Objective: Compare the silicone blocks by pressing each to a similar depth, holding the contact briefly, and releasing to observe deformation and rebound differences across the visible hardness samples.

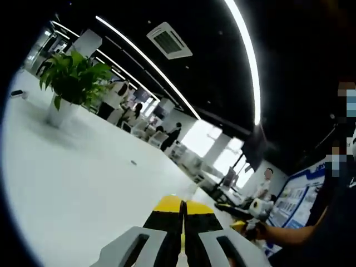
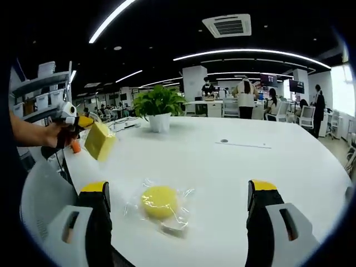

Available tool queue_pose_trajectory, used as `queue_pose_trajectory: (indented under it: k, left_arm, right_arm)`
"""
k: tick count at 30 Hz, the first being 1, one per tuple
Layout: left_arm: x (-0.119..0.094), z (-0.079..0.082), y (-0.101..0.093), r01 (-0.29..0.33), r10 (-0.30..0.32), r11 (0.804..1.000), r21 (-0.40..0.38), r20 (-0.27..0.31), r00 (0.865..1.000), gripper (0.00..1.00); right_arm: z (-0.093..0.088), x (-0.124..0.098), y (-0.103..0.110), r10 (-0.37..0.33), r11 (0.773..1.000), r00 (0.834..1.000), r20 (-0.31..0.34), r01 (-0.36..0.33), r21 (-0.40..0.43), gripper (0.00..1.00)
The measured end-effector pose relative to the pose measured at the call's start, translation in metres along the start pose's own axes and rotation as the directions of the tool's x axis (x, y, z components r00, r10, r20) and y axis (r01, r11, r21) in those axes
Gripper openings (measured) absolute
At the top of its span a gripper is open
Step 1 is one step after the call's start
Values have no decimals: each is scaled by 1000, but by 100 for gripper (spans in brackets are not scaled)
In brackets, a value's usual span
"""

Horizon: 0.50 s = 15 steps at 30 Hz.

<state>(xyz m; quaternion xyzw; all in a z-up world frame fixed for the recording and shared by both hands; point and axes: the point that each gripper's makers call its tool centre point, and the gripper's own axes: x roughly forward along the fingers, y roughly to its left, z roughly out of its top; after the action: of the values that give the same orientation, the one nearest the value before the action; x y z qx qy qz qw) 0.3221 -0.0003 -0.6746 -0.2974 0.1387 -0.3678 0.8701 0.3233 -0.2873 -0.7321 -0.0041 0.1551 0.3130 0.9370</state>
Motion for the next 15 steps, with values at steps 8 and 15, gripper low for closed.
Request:
queue_pose_trajectory:
  k: [8,15]
  left_arm:
    - [-1,-22,9,6,-8,999,-51,-41,999,0]
    - [-3,-33,22,-4,-3,995,-104,-65,998,0]
  right_arm:
    - [-5,1,7,16,1000,1000,-15,-16,3,96]
    - [-8,2,10,28,1000,999,-26,-27,16,96]
